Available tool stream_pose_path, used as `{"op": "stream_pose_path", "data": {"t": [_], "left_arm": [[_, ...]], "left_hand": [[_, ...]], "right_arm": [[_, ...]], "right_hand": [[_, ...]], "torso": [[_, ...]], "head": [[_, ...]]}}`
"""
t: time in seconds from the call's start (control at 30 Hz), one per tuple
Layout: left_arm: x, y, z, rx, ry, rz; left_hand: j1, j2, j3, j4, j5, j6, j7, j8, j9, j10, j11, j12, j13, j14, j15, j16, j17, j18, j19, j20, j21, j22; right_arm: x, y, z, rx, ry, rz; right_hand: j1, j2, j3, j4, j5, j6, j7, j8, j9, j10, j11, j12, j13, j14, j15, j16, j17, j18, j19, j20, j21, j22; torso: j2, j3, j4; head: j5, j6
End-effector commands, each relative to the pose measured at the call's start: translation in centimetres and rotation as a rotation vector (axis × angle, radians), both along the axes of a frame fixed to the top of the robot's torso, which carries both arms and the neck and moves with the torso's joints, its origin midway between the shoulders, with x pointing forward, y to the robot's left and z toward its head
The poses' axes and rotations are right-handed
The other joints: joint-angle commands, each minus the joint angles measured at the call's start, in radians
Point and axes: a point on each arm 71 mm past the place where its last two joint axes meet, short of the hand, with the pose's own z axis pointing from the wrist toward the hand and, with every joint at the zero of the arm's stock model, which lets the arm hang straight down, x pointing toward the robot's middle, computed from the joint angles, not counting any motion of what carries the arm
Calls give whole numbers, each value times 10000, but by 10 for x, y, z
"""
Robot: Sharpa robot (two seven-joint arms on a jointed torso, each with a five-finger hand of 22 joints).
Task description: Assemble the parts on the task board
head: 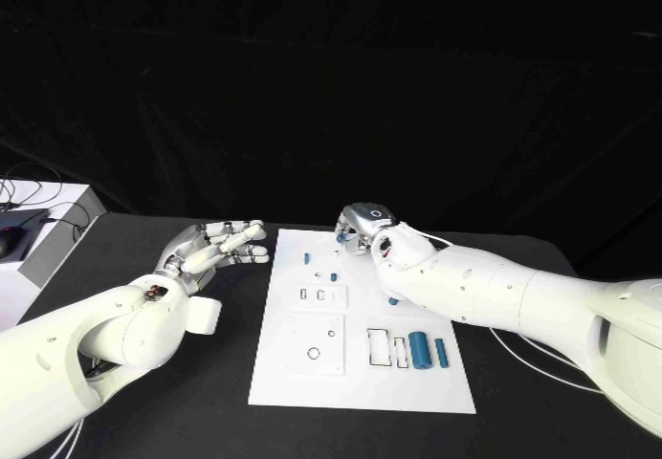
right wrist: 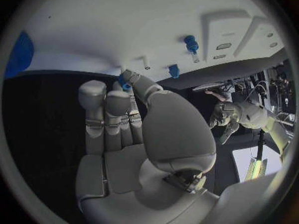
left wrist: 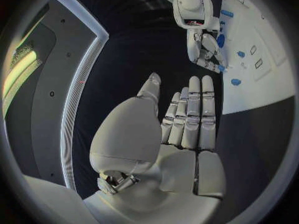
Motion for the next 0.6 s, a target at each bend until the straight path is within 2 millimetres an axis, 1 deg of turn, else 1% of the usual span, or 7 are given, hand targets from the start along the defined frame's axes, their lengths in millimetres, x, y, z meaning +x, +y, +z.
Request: {"op": "stream_pose_path", "data": {"t": [0.03, 0.3, 0.47, 0.6], "left_arm": [[0, -2, 1, -50, -47, -98], [0, -5, 1, -81, -29, -176], [0, -5, 1, -83, -23, -186], [0, -5, 1, -77, -18, -176]], "left_hand": [[42, -5, 28, -4, -23, -48, -3, -16, -9, -53, -1, 42, -5, -52, 9, 67, -10, -29, -55, 17, 55, -8], [40, -12, 34, 9, -26, -70, -9, -17, -10, -66, 1, 41, -6, -57, 11, 70, -20, -25, -62, 23, 69, -36], [40, -12, 34, 9, -26, -70, -9, -17, -10, -66, 1, 41, -6, -57, 11, 70, -20, -25, -62, 23, 69, -36], [40, -12, 34, 9, -26, -70, -9, -17, -10, -66, 1, 41, -6, -57, 11, 70, -20, -25, -62, 23, 69, -36]], "right_arm": [[0, 2, -1, -156, -17, 52], [0, 3, -4, -197, 31, 77], [1, 2, -6, -282, 132, 106], [1, 3, -7, -314, 177, 129]], "right_hand": [[10, 305, 38, -5, 26, 32, 9, 53, 231, 358, -190, 23, 29, -32, -34, 31, -9, 155, 535, -4, -34, 369], [9, 306, 36, -3, -4, 28, 9, 53, 230, 346, -188, 22, 28, -35, -32, 23, -14, 154, 535, -1, -53, 388], [17, 303, 37, -5, 6, 19, 14, 52, 226, 329, -180, 21, 28, -34, -29, 16, -18, 156, 538, 2, -100, 417], [16, 300, 32, 1, -25, 1, 24, 47, 220, 292, -168, 19, 26, -44, -20, 3, -18, 157, 534, 8, -146, 440]], "torso": [[8, -16, 31], [24, -22, 38], [18, -32, 38], [31, -25, 30]], "head": [[-16, 37], [7, 46], [30, 18], [48, 16]]}}
